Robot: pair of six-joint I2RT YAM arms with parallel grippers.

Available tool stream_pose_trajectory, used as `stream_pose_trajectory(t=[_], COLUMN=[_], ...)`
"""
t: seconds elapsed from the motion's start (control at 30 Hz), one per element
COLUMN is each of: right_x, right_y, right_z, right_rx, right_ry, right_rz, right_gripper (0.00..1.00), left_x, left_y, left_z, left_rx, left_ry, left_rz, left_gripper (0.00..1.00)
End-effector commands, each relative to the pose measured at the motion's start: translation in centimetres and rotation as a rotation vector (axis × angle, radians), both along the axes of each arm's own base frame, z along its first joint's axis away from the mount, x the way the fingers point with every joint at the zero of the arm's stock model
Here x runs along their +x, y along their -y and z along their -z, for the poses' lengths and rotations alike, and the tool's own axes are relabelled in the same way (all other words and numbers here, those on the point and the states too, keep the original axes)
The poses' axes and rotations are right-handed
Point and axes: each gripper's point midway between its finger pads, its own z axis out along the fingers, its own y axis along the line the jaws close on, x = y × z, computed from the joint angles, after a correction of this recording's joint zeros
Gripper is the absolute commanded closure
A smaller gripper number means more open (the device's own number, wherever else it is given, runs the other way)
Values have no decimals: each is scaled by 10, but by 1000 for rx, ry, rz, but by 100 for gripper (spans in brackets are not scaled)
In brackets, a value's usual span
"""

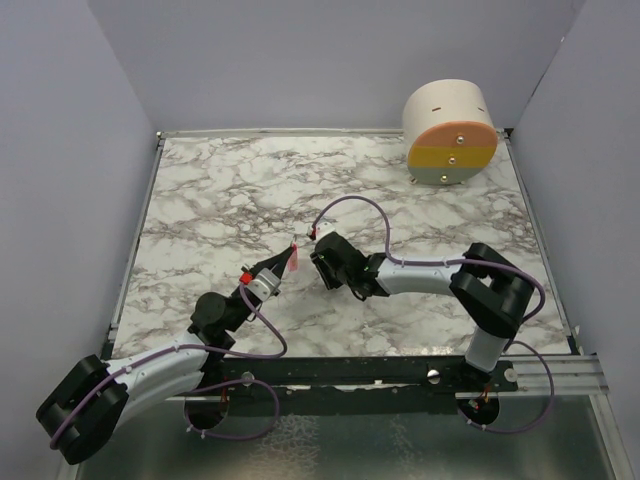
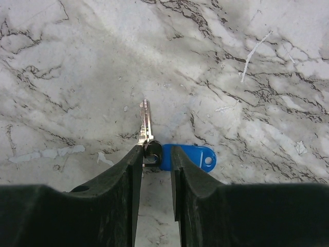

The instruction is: Put the keys on the keyring

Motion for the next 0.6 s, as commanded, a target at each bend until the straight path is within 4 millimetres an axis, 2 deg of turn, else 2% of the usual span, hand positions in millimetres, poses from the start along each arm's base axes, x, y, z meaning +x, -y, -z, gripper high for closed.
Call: stream_pose_trajectory(t=[0.0, 0.27, 0.57], right_x=[6, 9, 12], right_y=[-3, 1, 5], right_z=[-2, -2, -5], right_rx=[-8, -23, -27], right_ry=[19, 28, 46], right_rz=[23, 43, 70], right_gripper=[72, 77, 93], left_x=[1, 1, 1], left_y=[-6, -6, -6], left_z=[5, 6, 7], left_rx=[0, 3, 4], left_ry=[-9, -10, -12], left_rz=[-24, -26, -23], left_gripper=[100, 100, 100])
